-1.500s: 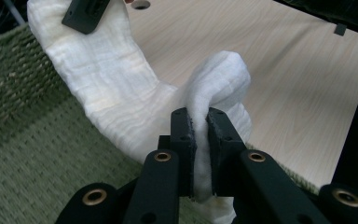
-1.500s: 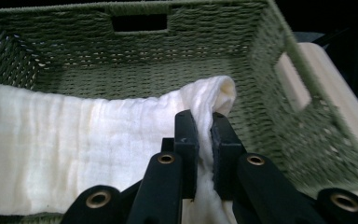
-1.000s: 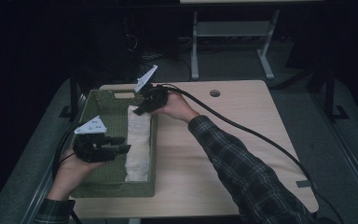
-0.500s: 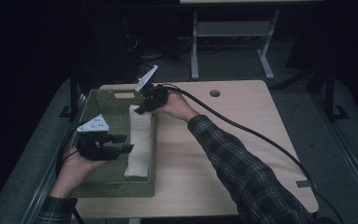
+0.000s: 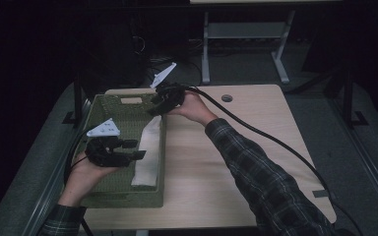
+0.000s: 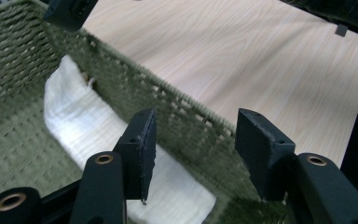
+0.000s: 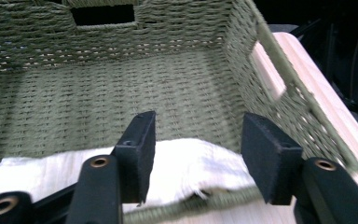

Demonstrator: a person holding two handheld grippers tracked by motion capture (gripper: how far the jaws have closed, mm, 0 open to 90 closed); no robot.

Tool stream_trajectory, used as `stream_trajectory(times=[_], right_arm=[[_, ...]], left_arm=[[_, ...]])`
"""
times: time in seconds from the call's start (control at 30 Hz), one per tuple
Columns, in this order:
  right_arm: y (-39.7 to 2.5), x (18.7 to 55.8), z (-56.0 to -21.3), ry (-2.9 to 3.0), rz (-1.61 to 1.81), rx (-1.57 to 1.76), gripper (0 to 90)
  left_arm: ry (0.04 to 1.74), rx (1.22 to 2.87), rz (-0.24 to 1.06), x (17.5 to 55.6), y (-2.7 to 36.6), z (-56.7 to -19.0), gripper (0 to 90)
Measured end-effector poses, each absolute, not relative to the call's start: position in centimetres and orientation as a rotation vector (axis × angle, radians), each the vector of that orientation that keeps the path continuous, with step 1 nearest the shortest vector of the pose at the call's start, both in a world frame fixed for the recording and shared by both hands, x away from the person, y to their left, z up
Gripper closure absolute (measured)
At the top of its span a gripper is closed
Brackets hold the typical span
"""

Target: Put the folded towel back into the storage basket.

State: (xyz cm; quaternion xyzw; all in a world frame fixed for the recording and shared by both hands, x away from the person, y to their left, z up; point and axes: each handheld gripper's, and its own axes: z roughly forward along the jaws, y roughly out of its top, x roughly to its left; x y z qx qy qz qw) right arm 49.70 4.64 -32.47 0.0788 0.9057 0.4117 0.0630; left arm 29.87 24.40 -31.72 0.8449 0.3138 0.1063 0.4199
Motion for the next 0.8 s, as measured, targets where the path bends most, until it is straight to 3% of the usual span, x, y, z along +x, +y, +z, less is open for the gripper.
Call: stream_trajectory(times=[0.57, 0.8], right_arm=[[-5.4, 48.4, -32.4, 2.678, 1.294, 0.370, 34.4], [-9.5, 47.4, -33.3, 2.660, 1.303, 0.406, 33.4]], left_arm=[[0.724, 2.143, 0.256, 32.1, 15.9, -31.1, 31.8], [0.663, 2.147, 0.229, 32.6, 12.5, -31.8, 30.2]])
